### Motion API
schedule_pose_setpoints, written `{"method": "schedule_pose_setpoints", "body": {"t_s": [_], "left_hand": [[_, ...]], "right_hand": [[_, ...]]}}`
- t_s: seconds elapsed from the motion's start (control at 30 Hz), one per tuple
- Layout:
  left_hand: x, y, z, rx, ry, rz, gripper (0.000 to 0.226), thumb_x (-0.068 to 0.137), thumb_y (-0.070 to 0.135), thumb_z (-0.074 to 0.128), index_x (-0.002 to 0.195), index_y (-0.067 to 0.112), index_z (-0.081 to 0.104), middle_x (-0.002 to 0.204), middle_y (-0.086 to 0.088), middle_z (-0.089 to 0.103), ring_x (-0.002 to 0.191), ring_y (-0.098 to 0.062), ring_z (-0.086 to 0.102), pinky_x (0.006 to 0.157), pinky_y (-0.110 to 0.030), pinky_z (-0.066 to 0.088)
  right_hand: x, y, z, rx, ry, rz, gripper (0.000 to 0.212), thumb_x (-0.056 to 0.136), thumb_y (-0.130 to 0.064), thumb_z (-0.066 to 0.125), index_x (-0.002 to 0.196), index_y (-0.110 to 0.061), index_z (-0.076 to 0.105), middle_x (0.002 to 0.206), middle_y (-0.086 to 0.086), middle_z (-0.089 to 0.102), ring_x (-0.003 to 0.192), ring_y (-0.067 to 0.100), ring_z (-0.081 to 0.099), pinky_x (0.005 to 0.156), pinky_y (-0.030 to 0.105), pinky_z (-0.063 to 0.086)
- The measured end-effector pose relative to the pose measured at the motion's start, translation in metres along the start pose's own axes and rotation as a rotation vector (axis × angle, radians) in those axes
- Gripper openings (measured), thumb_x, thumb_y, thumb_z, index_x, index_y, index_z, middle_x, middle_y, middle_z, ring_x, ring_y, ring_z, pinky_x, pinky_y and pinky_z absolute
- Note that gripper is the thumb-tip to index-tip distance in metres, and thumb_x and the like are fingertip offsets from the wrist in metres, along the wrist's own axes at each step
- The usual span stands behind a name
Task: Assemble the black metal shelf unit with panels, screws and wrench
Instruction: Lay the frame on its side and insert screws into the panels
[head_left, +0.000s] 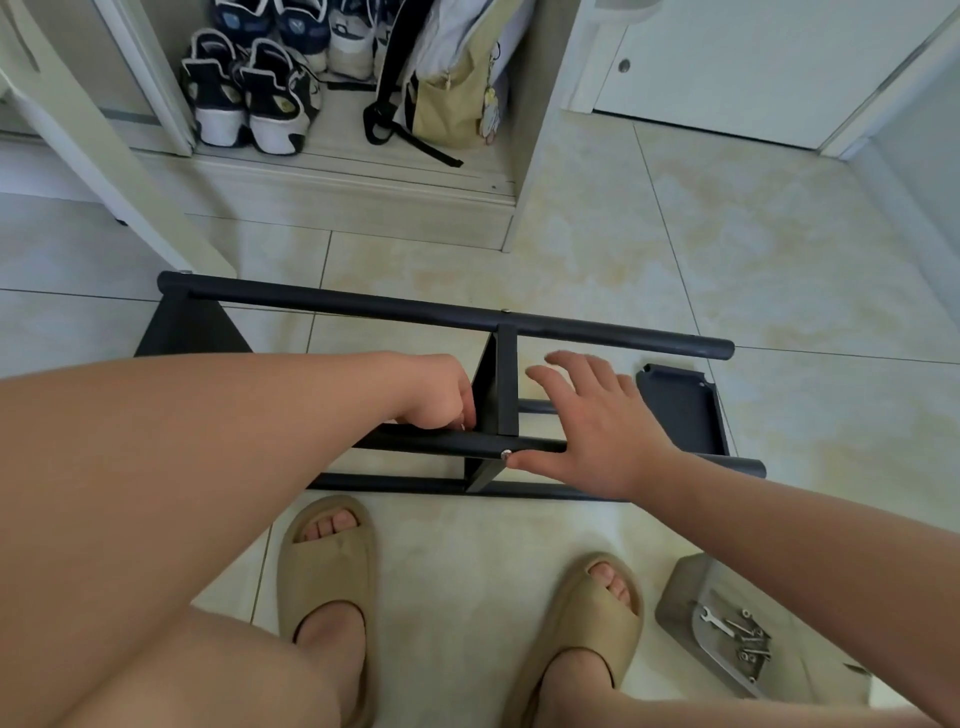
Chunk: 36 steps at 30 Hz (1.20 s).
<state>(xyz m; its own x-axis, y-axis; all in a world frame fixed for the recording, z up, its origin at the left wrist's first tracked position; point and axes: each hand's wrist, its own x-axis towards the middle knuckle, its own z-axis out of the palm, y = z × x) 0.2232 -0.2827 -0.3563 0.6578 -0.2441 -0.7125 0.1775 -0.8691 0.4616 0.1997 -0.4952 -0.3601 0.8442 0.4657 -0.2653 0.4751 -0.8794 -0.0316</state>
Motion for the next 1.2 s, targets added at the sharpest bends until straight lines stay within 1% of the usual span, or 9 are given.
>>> {"method": "schedule_pose_setpoints", "body": {"t_s": [0.1, 0.23, 0.33, 0.5, 0.57, 0.77, 0.87, 1.0, 1.2], "left_hand": [[0.012, -0.008, -0.002, -0.039, 0.009, 0.019, 0.023, 0.096, 0.007, 0.059, 0.113, 0.015, 0.072, 0.11, 0.002, 0.069, 0.102, -0.018, 0.062, 0.089, -0.027, 0.048], [0.021, -0.007, -0.004, -0.081, 0.016, 0.035, 0.023, 0.09, 0.012, 0.07, 0.113, 0.016, 0.073, 0.098, 0.002, 0.065, 0.099, -0.019, 0.061, 0.084, -0.025, 0.049], [0.028, -0.008, 0.001, -0.123, 0.004, 0.052, 0.022, 0.091, 0.009, 0.067, 0.11, 0.016, 0.076, 0.093, 0.004, 0.067, 0.092, -0.016, 0.06, 0.086, -0.025, 0.05], [0.038, -0.014, 0.01, -0.248, -0.059, 0.036, 0.026, 0.089, 0.002, 0.066, 0.108, 0.016, 0.077, 0.108, -0.001, 0.072, 0.108, -0.024, 0.064, 0.102, -0.036, 0.051], [0.04, -0.015, 0.012, -0.296, -0.07, 0.044, 0.027, 0.089, 0.002, 0.066, 0.112, 0.015, 0.075, 0.106, -0.001, 0.071, 0.105, -0.023, 0.066, 0.098, -0.034, 0.053], [0.044, -0.016, 0.019, -0.336, -0.021, 0.103, 0.02, 0.092, 0.008, 0.064, 0.11, 0.012, 0.073, 0.072, 0.007, 0.065, 0.068, -0.009, 0.06, 0.06, -0.018, 0.045], [0.046, -0.019, 0.02, -0.484, -0.038, 0.118, 0.016, 0.093, 0.005, 0.064, 0.106, 0.003, 0.072, 0.077, -0.001, 0.072, 0.066, -0.008, 0.069, 0.058, -0.013, 0.051], [0.047, -0.016, 0.021, -0.483, -0.004, 0.133, 0.008, 0.09, 0.006, 0.066, 0.092, 0.006, 0.074, 0.072, -0.003, 0.071, 0.064, -0.013, 0.068, 0.054, -0.014, 0.049], [0.051, -0.011, 0.022, -0.534, -0.038, 0.089, 0.015, 0.089, -0.001, 0.064, 0.085, 0.012, 0.07, 0.077, -0.006, 0.072, 0.071, -0.018, 0.07, 0.065, -0.022, 0.055]], "right_hand": [[0.015, 0.007, 0.001, -0.014, -0.056, -0.08, 0.119, 0.063, -0.098, 0.022, 0.16, -0.032, 0.0, 0.168, 0.0, -0.013, 0.155, 0.028, -0.013, 0.123, 0.06, 0.004], [0.038, 0.017, -0.001, -0.111, -0.138, -0.167, 0.13, 0.057, -0.105, 0.025, 0.156, -0.036, -0.024, 0.161, 0.001, -0.039, 0.148, 0.03, -0.035, 0.117, 0.065, -0.015], [0.045, 0.022, 0.0, -0.096, -0.151, -0.18, 0.13, 0.058, -0.104, 0.032, 0.153, -0.038, -0.029, 0.159, 0.001, -0.042, 0.146, 0.028, -0.038, 0.117, 0.066, -0.016], [0.044, 0.021, 0.009, -0.089, -0.085, -0.193, 0.128, 0.058, -0.105, 0.026, 0.155, -0.038, -0.026, 0.161, 0.002, -0.038, 0.148, 0.027, -0.035, 0.117, 0.066, -0.014], [0.043, 0.019, 0.012, -0.081, -0.067, -0.189, 0.127, 0.058, -0.104, 0.025, 0.156, -0.038, -0.024, 0.162, 0.002, -0.036, 0.148, 0.026, -0.035, 0.117, 0.066, -0.016], [0.042, 0.02, 0.016, -0.052, -0.043, -0.185, 0.126, 0.059, -0.105, 0.023, 0.156, -0.039, -0.021, 0.163, 0.001, -0.033, 0.148, 0.023, -0.035, 0.117, 0.065, -0.016], [0.042, 0.019, 0.016, -0.043, -0.036, -0.19, 0.126, 0.059, -0.105, 0.021, 0.157, -0.038, -0.019, 0.164, 0.001, -0.032, 0.149, 0.024, -0.034, 0.118, 0.065, -0.016], [0.042, 0.019, 0.014, -0.039, -0.05, -0.183, 0.126, 0.059, -0.105, 0.023, 0.158, -0.038, -0.019, 0.163, 0.0, -0.033, 0.149, 0.024, -0.034, 0.118, 0.064, -0.016], [0.041, 0.016, 0.011, -0.063, -0.075, -0.176, 0.125, 0.061, -0.102, 0.026, 0.157, -0.037, -0.022, 0.163, 0.001, -0.035, 0.149, 0.026, -0.034, 0.118, 0.065, -0.015]]}}
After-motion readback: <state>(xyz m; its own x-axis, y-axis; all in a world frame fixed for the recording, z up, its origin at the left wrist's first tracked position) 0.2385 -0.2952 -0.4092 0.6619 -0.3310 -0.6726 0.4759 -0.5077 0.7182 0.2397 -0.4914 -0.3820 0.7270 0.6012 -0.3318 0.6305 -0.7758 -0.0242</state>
